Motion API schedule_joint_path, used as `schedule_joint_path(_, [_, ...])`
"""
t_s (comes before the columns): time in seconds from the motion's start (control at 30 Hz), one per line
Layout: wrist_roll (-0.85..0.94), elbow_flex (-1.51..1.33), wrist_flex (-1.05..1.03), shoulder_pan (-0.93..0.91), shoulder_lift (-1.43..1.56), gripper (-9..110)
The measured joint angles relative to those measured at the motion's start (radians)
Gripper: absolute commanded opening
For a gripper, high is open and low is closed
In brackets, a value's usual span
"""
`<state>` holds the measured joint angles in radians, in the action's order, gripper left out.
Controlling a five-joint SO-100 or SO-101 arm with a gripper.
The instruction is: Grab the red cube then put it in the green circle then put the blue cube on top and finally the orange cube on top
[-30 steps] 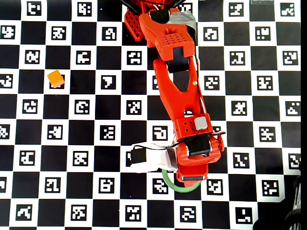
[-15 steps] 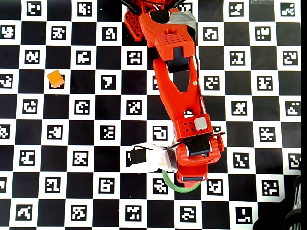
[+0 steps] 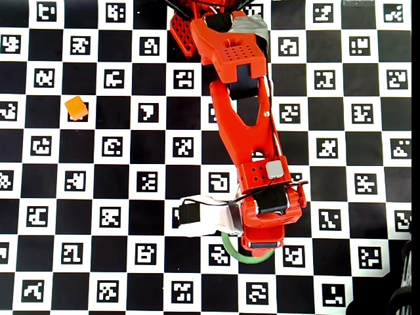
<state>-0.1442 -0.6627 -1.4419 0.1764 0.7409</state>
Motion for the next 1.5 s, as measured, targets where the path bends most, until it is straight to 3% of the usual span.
schedule_joint_path(0.8, [-0.025,-0.08,-0.038,0.0,0.005,49])
schedule_joint_path(1.5, [0.003,-0.192,-0.11,0.0,0.314,49])
